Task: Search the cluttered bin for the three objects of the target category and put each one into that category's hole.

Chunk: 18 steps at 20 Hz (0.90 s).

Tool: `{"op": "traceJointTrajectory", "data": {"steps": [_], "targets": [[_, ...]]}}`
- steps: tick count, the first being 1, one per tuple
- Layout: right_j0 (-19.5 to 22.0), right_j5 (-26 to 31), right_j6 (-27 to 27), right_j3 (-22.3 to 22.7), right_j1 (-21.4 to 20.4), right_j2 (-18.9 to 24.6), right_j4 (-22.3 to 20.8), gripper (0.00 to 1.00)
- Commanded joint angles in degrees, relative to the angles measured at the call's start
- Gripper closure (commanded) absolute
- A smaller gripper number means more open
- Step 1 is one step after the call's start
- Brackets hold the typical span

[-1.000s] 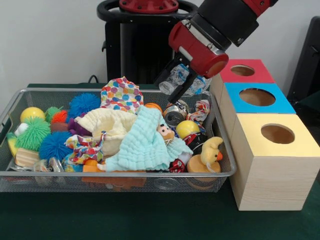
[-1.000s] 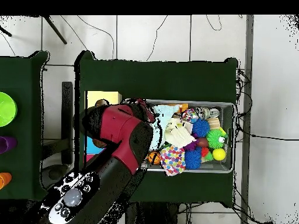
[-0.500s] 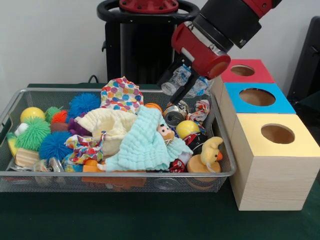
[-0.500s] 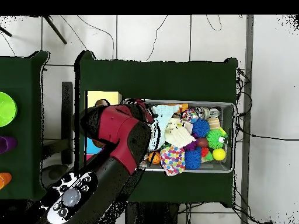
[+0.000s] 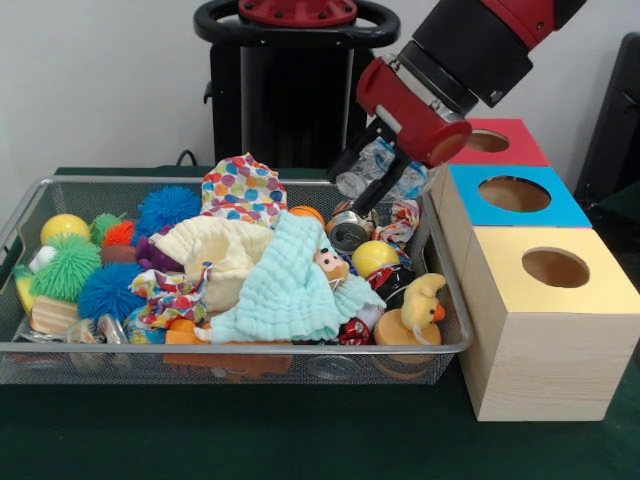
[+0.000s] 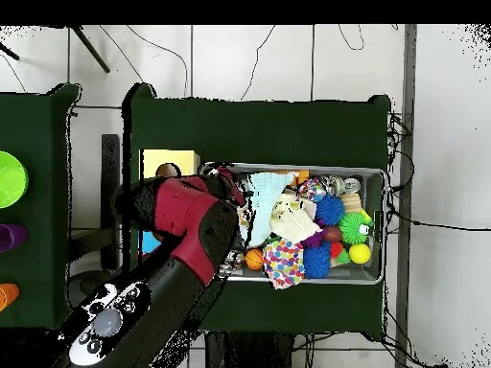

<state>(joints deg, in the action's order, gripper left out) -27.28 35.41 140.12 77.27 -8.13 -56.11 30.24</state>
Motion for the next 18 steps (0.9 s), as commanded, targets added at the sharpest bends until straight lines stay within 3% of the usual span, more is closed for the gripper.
{"op": "traceJointTrajectory", "data": {"steps": [1,18], "targets": [[-1.45,9.72,19.04,-0.8,2.88,2.82,2.05,1.0],[-3.64,10.77,22.75,-1.4,4.2,2.1,1.66,1.0]]}}
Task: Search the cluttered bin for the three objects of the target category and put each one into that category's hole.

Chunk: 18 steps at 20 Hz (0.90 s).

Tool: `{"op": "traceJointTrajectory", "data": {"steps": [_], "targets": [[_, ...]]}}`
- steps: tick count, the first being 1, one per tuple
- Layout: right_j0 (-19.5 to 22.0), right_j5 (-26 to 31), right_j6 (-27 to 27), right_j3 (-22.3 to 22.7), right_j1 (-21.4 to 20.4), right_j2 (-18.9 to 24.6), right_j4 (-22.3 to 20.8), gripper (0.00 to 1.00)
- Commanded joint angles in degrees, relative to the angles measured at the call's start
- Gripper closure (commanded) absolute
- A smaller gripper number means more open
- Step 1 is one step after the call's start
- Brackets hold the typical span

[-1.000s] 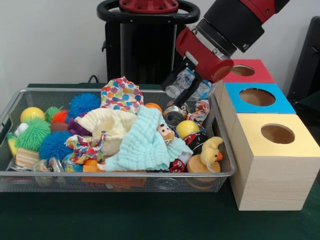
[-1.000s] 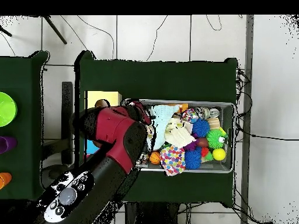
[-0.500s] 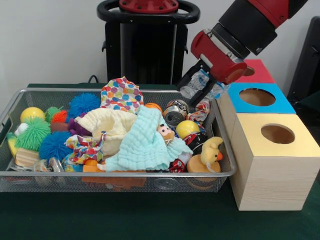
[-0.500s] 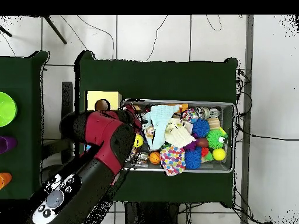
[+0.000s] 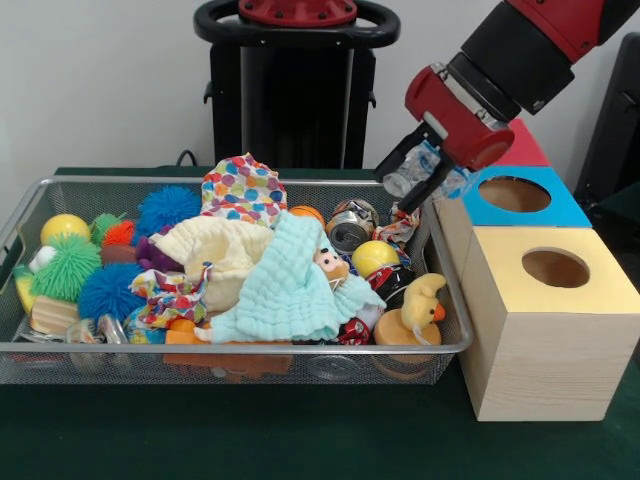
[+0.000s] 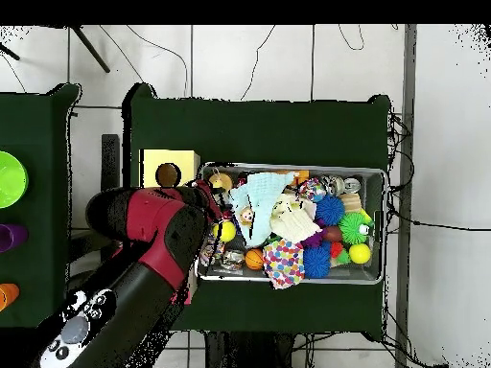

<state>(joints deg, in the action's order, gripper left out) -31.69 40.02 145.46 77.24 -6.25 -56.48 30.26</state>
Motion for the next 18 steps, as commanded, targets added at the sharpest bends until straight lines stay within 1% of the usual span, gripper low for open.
{"op": "traceJointTrajectory", "data": {"steps": [1,10,18], "targets": [[0.76,6.09,17.56,-1.35,2.39,2.55,1.67,1.0],[0.4,5.25,18.45,-0.92,2.43,3.01,1.44,1.0],[-1.08,6.83,19.91,-0.91,2.62,2.66,1.61,1.0]]}}
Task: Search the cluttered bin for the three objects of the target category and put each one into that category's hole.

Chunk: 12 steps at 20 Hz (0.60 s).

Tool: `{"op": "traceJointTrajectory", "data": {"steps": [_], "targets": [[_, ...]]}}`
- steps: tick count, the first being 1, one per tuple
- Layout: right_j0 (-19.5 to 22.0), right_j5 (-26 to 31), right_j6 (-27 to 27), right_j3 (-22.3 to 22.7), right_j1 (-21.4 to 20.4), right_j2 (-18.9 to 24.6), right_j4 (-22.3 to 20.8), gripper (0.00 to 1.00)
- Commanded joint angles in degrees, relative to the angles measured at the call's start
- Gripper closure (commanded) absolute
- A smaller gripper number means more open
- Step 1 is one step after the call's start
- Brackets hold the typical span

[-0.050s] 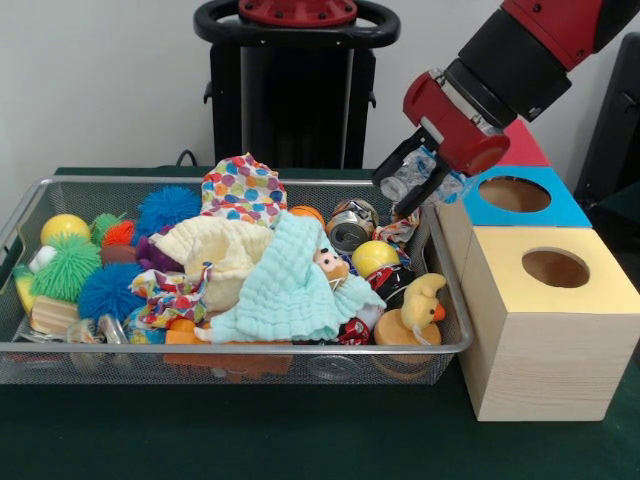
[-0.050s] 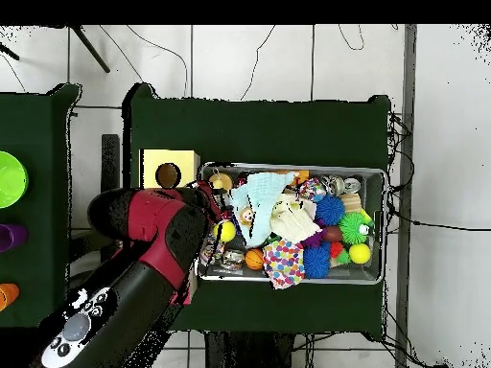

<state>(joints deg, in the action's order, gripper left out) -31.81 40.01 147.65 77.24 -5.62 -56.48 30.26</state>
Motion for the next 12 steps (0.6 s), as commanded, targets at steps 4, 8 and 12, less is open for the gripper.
{"op": "traceJointTrajectory", "data": {"steps": [4,8,12], "targets": [[-1.68,7.15,18.04,-0.22,1.62,2.83,1.64,1.0],[-2.12,7.23,17.94,0.51,1.23,3.07,1.45,1.0],[-2.88,7.13,18.65,0.72,1.64,2.85,1.3,1.0]]}}
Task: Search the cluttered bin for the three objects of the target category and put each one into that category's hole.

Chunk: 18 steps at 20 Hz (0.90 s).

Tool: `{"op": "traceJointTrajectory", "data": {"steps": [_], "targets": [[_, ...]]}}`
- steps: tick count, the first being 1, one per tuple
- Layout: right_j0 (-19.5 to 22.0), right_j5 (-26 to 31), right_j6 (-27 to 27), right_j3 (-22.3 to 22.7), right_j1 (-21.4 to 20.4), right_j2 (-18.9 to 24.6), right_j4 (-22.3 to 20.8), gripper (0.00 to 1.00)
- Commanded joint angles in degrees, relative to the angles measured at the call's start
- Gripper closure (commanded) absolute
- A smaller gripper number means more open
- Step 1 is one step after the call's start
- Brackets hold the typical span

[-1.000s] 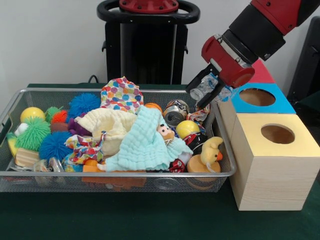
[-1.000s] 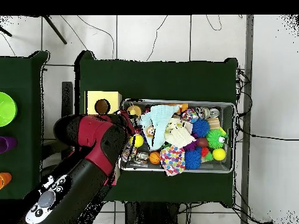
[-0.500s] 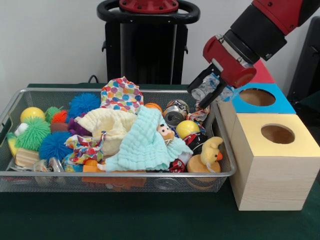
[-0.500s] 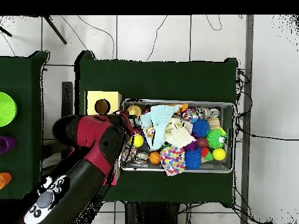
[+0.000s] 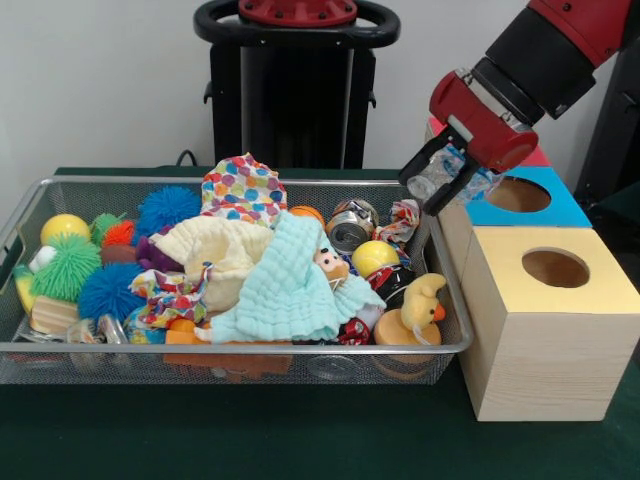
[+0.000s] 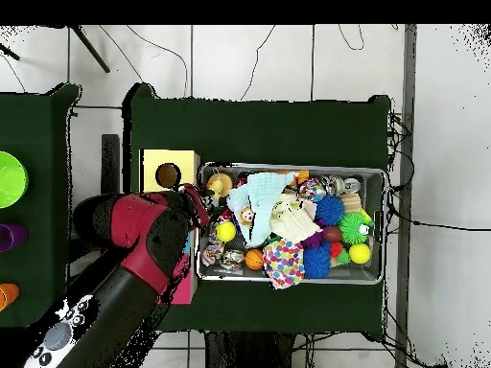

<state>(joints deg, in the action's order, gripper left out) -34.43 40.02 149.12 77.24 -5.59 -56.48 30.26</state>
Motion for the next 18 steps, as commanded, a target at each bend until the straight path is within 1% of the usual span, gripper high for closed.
{"op": "traceJointTrajectory", "data": {"steps": [1,12,18], "targets": [[-0.46,7.26,17.24,0.85,1.56,2.78,1.22,1.0],[-2.08,7.27,18.38,1.39,2.21,2.5,1.14,1.0],[-2.42,7.27,17.67,2.2,1.71,2.79,0.89,1.0]]}}
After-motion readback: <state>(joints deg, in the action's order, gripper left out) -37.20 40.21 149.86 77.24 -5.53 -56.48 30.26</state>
